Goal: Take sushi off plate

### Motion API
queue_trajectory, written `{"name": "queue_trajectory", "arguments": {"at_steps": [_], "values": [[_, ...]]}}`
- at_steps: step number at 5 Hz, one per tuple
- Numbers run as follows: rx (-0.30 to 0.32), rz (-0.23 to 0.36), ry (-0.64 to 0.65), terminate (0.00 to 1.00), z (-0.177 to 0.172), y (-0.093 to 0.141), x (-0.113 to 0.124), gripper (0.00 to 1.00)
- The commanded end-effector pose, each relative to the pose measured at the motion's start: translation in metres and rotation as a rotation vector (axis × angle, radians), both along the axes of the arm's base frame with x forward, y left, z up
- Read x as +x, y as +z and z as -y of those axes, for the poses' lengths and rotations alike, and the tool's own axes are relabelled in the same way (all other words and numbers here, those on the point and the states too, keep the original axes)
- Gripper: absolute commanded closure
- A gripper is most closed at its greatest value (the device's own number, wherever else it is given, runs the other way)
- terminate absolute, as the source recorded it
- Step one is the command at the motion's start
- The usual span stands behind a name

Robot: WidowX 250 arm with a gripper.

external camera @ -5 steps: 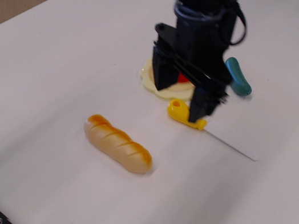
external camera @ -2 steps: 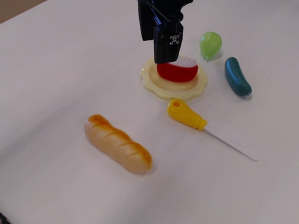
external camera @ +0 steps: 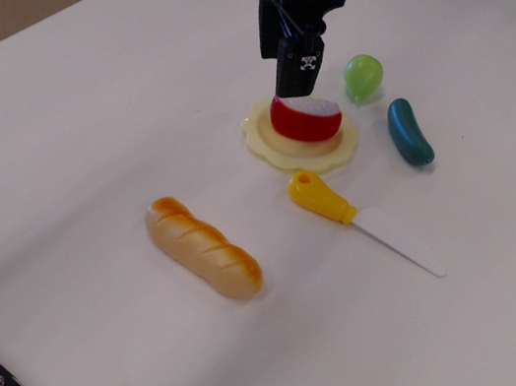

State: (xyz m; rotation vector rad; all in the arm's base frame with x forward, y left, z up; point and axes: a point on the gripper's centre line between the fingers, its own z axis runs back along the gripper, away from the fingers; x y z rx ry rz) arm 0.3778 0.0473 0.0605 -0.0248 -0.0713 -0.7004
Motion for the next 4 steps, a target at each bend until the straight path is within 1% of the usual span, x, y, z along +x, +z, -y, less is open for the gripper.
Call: {"name": "queue_trajectory", "arguments": {"at_steps": [1,2,3,4], "values": [[0.051,0.022,-0.020,0.00,0.003,0.002,0.026,0.00],[0.075,0.000,-0.055,0.00,0.011,-0.006,0.027,0.00],[0.086,-0.015,-0.046,0.00,0.016,-0.017,0.024,0.00],[0.114,-0.026,-0.047,0.00,0.020,-0.024,0.028,0.00]]}}
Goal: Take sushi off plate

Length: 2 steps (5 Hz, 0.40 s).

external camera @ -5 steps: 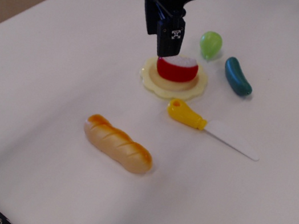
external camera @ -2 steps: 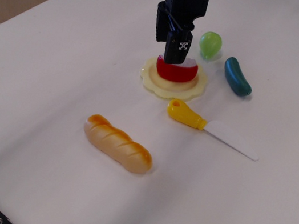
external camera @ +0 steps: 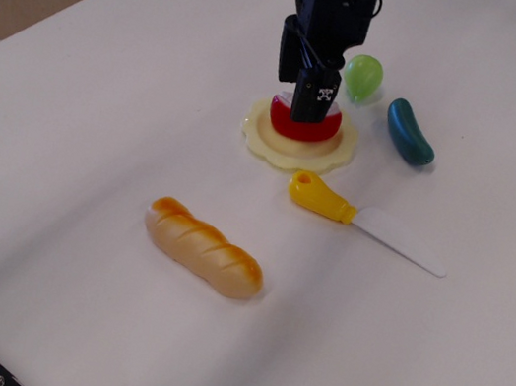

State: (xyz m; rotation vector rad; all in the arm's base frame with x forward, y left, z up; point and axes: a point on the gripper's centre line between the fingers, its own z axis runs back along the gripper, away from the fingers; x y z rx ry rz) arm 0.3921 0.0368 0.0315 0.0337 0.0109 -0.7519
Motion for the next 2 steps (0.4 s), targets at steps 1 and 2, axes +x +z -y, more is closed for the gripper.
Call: {"name": "queue_trajectory", "arguments": {"at_steps": [1,2], "values": [[0.044,0.021,0.014,0.00,0.0117,0.0031,0.0096,1.00],[0.051,0.016,0.023,0.00,0.0081,-0.0050,0.0080,1.00]]}}
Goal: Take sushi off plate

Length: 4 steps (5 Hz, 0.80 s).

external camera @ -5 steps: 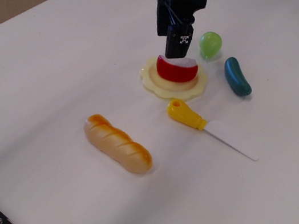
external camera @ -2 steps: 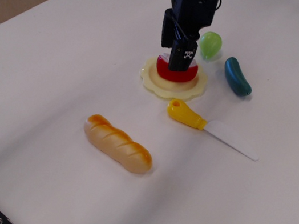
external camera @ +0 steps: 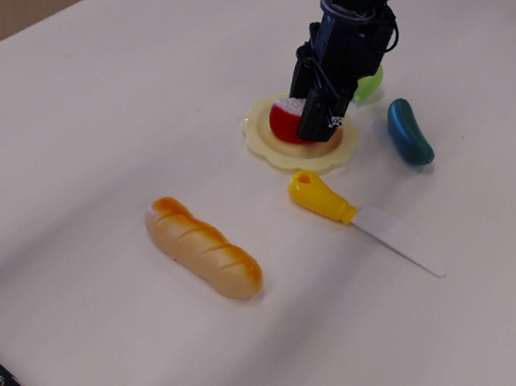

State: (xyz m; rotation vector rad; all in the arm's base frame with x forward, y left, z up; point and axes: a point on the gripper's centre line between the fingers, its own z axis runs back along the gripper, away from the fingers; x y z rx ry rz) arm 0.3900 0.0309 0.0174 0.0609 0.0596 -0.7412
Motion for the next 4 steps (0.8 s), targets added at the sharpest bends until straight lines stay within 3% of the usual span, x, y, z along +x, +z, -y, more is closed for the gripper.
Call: {"name": "queue_trajectory", "arguments": {"at_steps": [1,2,4], "values": [[0.006,0.085,0.021,0.00,-0.002,0.027,0.007,1.00],[-0.001,0.147,0.103,0.00,-0.015,0.056,-0.019,1.00],[-0.011,0.167,0.257,0.00,-0.041,0.070,-0.059,1.00]]}}
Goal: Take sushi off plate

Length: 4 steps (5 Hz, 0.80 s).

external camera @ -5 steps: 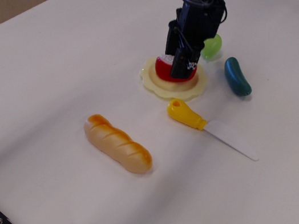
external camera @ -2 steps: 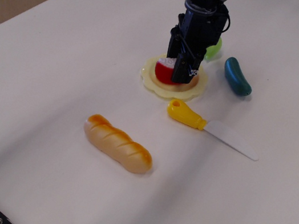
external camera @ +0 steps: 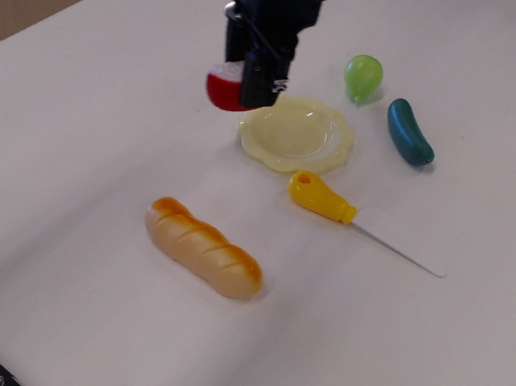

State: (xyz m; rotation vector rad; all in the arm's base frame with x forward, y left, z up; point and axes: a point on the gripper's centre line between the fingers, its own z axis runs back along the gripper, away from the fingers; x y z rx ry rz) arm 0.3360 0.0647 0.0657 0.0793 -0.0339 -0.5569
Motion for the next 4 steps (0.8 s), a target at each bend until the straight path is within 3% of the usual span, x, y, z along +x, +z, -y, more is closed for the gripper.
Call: {"name": "queue_trajectory", "arguments": {"at_steps": [1,3,4], "values": [[0.000,0.041,0.158,0.00,-0.014,0.014,-0.020,1.00],[-0.038,-0.031,0.256,0.00,-0.034,-0.028,-0.056,1.00],[-0.038,-0.027,0.294,0.00,-0.041,-0.035,-0.061,1.00]]}}
